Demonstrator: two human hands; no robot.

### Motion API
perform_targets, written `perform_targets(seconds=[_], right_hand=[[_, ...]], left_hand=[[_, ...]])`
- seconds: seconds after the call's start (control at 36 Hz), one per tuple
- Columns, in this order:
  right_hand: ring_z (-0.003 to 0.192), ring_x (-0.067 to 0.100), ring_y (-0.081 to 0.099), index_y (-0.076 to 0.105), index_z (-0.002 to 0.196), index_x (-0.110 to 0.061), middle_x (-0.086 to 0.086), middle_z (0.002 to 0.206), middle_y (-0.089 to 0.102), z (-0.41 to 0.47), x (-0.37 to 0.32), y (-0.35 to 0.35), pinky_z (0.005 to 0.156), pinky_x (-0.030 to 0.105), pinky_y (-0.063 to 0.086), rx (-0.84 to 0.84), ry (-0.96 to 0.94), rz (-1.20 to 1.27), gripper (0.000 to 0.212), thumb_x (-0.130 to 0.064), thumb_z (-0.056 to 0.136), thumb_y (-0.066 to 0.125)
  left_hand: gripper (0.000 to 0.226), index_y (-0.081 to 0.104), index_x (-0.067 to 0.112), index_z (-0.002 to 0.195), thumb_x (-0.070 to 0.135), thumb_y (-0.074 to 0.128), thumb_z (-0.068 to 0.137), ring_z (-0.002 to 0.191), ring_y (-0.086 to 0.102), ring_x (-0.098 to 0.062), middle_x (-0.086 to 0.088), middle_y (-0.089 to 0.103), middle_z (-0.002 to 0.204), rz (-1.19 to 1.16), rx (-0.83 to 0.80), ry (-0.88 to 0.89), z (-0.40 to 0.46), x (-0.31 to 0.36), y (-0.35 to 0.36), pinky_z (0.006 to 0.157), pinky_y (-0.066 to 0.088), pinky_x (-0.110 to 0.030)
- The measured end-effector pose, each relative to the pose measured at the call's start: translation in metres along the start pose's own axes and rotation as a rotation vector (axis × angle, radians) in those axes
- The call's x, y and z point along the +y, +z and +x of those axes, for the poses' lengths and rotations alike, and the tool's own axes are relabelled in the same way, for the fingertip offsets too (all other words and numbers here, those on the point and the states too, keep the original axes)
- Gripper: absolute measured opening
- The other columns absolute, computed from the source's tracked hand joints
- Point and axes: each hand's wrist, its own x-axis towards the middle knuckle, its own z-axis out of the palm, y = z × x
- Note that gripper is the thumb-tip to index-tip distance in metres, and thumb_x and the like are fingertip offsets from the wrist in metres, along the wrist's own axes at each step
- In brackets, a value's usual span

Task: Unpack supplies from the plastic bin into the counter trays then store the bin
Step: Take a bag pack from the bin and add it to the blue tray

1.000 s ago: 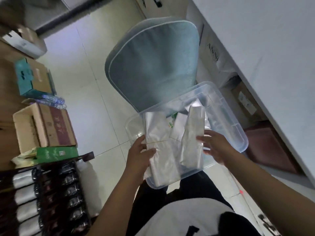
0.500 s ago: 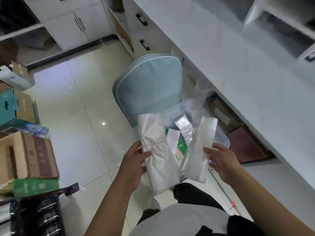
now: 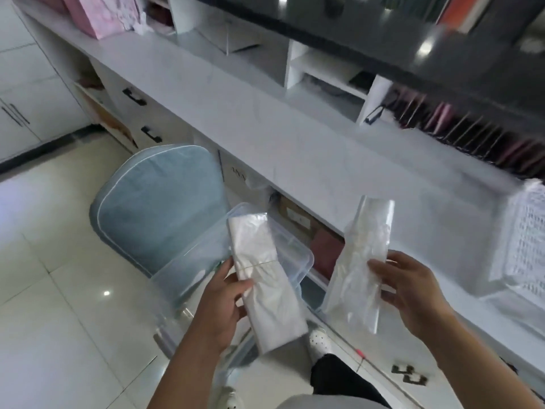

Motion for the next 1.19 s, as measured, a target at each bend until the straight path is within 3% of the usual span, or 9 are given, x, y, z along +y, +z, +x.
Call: perform_targets(seconds=[0.19, 0.36, 0.53, 0.61, 0.72, 0.83, 0.92, 1.0, 1.19], right_hand=[[0.079, 0.028, 0.074, 0.072, 0.099, -0.009, 0.015, 0.092, 0.076, 0.058, -0.025, -0.053, 0.061, 0.036, 0.059, -0.056, 0.000, 0.064, 0.015, -0.007, 0.084, 0.070], [0.078, 0.028, 0.073, 0.074, 0.096, -0.009, 0.018, 0.093, 0.075, 0.101, -0.045, -0.114, 0.058, 0.031, 0.056, -0.095, -0.019, 0.100, 0.014, -0.008, 0.083, 0.071], [0.076, 0.027, 0.073, 0.074, 0.094, -0.009, 0.016, 0.089, 0.074, 0.129, -0.068, -0.164, 0.057, 0.027, 0.055, -0.118, -0.047, 0.103, 0.011, -0.007, 0.085, 0.069], [0.076, 0.027, 0.072, 0.074, 0.095, -0.008, 0.016, 0.087, 0.073, 0.138, -0.076, -0.185, 0.056, 0.027, 0.055, -0.114, -0.058, 0.137, 0.011, -0.007, 0.086, 0.069], [0.069, 0.025, 0.070, 0.073, 0.092, -0.006, 0.017, 0.083, 0.070, 0.147, -0.072, -0.205, 0.053, 0.027, 0.054, -0.055, -0.038, 0.206, 0.009, -0.006, 0.085, 0.069], [0.070, 0.027, 0.069, 0.074, 0.091, -0.006, 0.026, 0.087, 0.065, 0.149, -0.061, -0.217, 0.054, 0.030, 0.055, -0.018, -0.004, 0.272, 0.008, -0.006, 0.083, 0.071], [0.071, 0.029, 0.070, 0.074, 0.091, -0.007, 0.027, 0.089, 0.068, 0.146, -0.053, -0.219, 0.054, 0.029, 0.055, -0.015, 0.033, 0.286, 0.009, -0.006, 0.082, 0.072], [0.077, 0.032, 0.073, 0.074, 0.093, -0.009, 0.022, 0.091, 0.072, 0.147, -0.046, -0.211, 0.057, 0.030, 0.057, -0.053, 0.075, 0.297, 0.011, -0.005, 0.084, 0.070], [0.074, 0.030, 0.073, 0.073, 0.095, -0.008, 0.017, 0.087, 0.074, 0.173, -0.036, -0.164, 0.057, 0.033, 0.057, -0.053, 0.176, 0.240, 0.015, 0.000, 0.084, 0.068]], left_hand=[[0.044, 0.071, 0.028, 0.112, -0.006, 0.058, 0.086, 0.083, 0.076, -0.021, -0.003, 0.078, 0.098, 0.207, 0.135, 0.091, 0.033, 0.011, 0.092, 0.063, 0.060, -0.035], [0.038, 0.068, 0.035, 0.102, 0.002, 0.061, 0.083, 0.088, 0.070, -0.025, 0.003, 0.072, 0.092, 0.658, 0.246, 0.239, 0.090, 0.022, 0.192, 0.077, 0.061, -0.045], [0.043, 0.052, 0.026, 0.132, 0.014, 0.056, 0.091, 0.095, 0.065, -0.027, -0.001, 0.065, 0.112, 1.406, 0.352, 0.490, 0.146, 0.027, 0.285, 0.066, 0.048, -0.033], [0.052, 0.044, 0.027, 0.142, 0.022, 0.055, 0.092, 0.101, 0.063, -0.028, -0.005, 0.060, 0.118, 1.628, 0.194, 0.474, 0.161, 0.015, 0.323, 0.072, 0.049, -0.035], [0.042, 0.059, 0.036, 0.130, 0.034, 0.063, 0.088, 0.107, 0.064, -0.012, 0.010, 0.064, 0.122, 1.268, -0.166, 0.157, 0.169, -0.014, 0.342, 0.093, 0.054, -0.032], [0.029, 0.065, 0.038, 0.115, 0.025, 0.062, 0.089, 0.101, 0.065, -0.007, 0.015, 0.067, 0.109, 1.132, 0.028, 0.292, 0.177, -0.021, 0.319, 0.089, 0.051, -0.025], [0.033, 0.062, 0.032, 0.123, 0.026, 0.064, 0.090, 0.105, 0.061, -0.010, 0.010, 0.063, 0.116, 1.098, 0.151, 0.183, 0.182, -0.018, 0.300, 0.092, 0.045, -0.026], [0.037, 0.060, 0.032, 0.126, 0.028, 0.063, 0.090, 0.106, 0.065, -0.015, 0.005, 0.065, 0.121, 0.951, 0.088, 0.001, 0.183, -0.022, 0.292, 0.099, 0.052, -0.036], [0.028, 0.064, 0.027, 0.122, 0.025, 0.060, 0.094, 0.087, 0.075, -0.020, -0.003, 0.077, 0.100, 0.699, 0.070, -0.114, 0.191, -0.031, 0.301, 0.074, 0.061, -0.033]])
